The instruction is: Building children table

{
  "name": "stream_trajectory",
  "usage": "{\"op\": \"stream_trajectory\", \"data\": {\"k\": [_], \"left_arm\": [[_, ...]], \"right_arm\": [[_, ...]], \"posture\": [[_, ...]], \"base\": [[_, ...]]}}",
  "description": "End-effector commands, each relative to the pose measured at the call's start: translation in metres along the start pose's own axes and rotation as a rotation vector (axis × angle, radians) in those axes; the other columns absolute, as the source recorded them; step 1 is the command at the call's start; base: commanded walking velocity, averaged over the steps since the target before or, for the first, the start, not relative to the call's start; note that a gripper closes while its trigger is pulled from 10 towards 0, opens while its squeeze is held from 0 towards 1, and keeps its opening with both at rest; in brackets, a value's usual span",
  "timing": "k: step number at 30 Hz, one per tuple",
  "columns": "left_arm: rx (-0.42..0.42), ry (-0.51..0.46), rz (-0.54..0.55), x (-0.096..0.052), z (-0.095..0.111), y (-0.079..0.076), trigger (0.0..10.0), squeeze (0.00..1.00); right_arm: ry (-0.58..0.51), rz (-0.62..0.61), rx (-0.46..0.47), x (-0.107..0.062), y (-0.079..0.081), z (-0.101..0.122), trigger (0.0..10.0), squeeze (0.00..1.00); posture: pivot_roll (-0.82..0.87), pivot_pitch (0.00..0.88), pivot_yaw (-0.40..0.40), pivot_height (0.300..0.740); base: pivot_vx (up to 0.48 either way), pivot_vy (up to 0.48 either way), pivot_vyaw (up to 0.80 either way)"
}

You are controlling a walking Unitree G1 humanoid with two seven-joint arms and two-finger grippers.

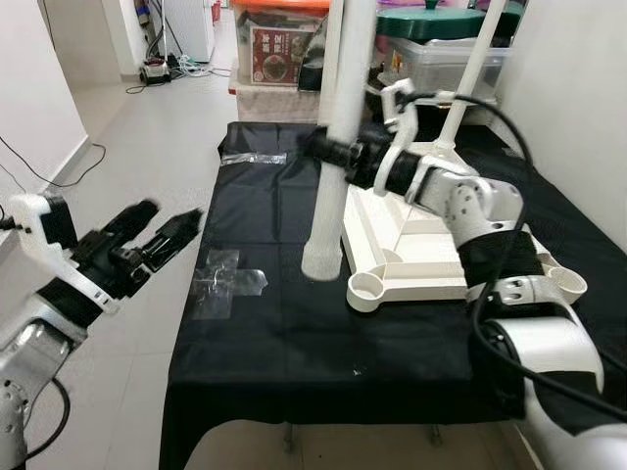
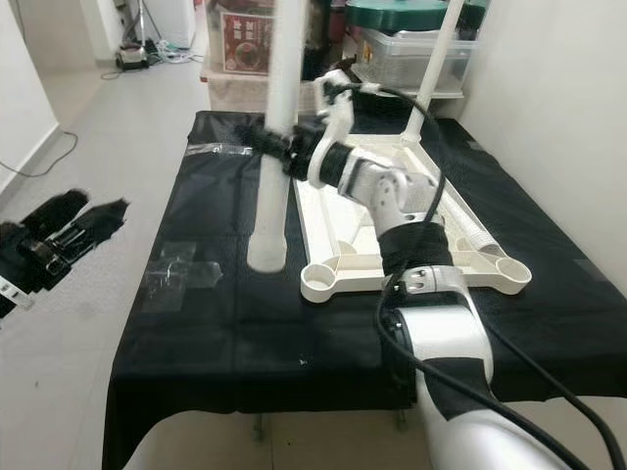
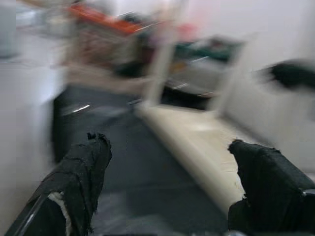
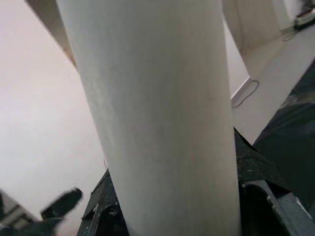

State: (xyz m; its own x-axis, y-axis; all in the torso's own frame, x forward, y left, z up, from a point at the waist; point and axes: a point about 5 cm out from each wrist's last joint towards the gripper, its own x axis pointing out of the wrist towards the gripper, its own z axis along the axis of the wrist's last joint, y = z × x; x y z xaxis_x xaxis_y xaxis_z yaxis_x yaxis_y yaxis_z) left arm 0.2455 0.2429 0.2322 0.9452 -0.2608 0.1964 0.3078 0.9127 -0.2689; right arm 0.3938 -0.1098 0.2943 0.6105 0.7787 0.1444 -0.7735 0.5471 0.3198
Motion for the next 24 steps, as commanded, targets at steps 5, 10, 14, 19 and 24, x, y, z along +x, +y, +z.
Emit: {"op": "stream_trajectory", "data": {"k": [5, 10, 14, 19, 24], "left_arm": [[0.156, 0.106, 0.286, -0.012, -0.031, 0.024, 10.0, 0.00], [0.278, 0.103, 0.289, -0.012, -0.037, 0.018, 10.0, 0.00], [0.287, 0.088, 0.268, -0.009, -0.040, 0.012, 10.0, 0.00], [0.272, 0.078, 0.260, -0.008, -0.039, 0.011, 10.0, 0.00], [0.244, 0.053, 0.282, -0.005, -0.037, 0.011, 10.0, 0.00]], "right_arm": [[-0.097, -0.106, 0.069, -0.004, -0.011, 0.002, 8.8, 0.00], [-0.124, -0.148, 0.098, -0.006, -0.017, -0.005, 10.0, 0.00], [-0.142, -0.182, 0.092, -0.007, -0.020, -0.014, 10.0, 0.00], [-0.145, -0.190, 0.079, -0.008, -0.020, -0.018, 10.0, 0.00], [-0.133, -0.226, 0.062, -0.006, -0.020, -0.034, 10.0, 0.00]], "posture": [[0.05, 0.000, -0.078, 0.740], [0.05, 0.000, -0.071, 0.740], [0.05, 0.000, -0.068, 0.740], [0.05, 0.000, -0.068, 0.740], [0.06, 0.000, -0.070, 0.740]], "base": [[0.000, 0.000, 0.00], [0.000, 0.000, 0.00], [0.000, 0.000, 0.00], [0.000, -0.166, 0.00], [0.000, -0.151, 0.00]]}}
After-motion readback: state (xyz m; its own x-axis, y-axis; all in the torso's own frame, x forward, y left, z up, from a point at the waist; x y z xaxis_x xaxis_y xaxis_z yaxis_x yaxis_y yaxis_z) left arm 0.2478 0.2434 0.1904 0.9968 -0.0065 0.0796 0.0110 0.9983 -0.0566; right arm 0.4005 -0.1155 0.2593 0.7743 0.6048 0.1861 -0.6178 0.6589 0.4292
